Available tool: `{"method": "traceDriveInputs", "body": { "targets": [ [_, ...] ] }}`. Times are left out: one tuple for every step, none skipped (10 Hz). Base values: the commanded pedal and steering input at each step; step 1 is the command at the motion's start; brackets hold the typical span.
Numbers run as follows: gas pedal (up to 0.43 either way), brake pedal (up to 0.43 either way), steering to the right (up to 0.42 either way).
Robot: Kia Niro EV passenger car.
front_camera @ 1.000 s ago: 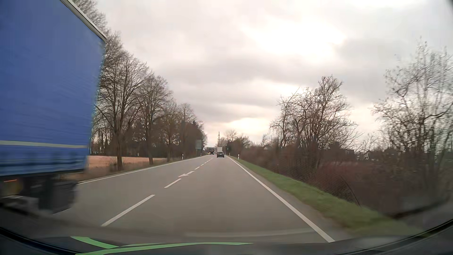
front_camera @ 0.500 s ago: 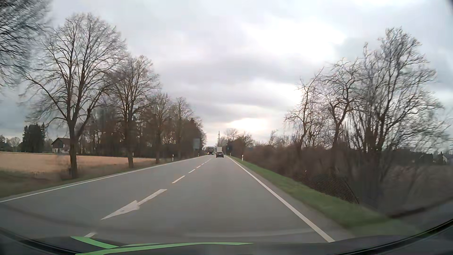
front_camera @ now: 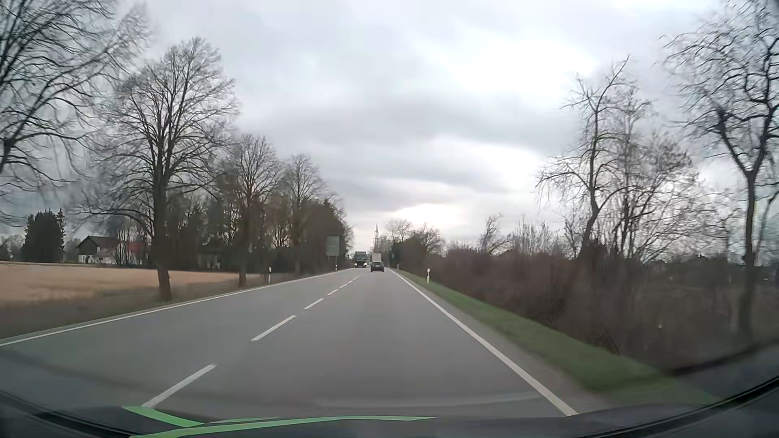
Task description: Follow the waypoints while adhering to traffic rules and regulations
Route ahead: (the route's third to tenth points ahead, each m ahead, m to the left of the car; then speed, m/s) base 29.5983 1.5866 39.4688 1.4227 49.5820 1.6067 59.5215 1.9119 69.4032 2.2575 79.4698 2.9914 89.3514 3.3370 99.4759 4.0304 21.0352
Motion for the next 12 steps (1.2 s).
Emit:
{"method": "traceDriveInputs", "body": {
  "targets": [
    [0.197,0.0,0.002],
    [0.197,0.0,0.002],
    [0.197,0.0,0.002],
    [0.197,0.0,0.002],
    [0.197,0.0,0.002],
    [0.197,0.0,0.002],
    [0.197,0.0,0.002],
    [0.197,0.0,0.002],
    [0.197,0.0,0.001],
    [0.197,0.0,0.001],
    [0.197,0.0,0.001],
    [0.197,0.0,0.001]
  ]
}}
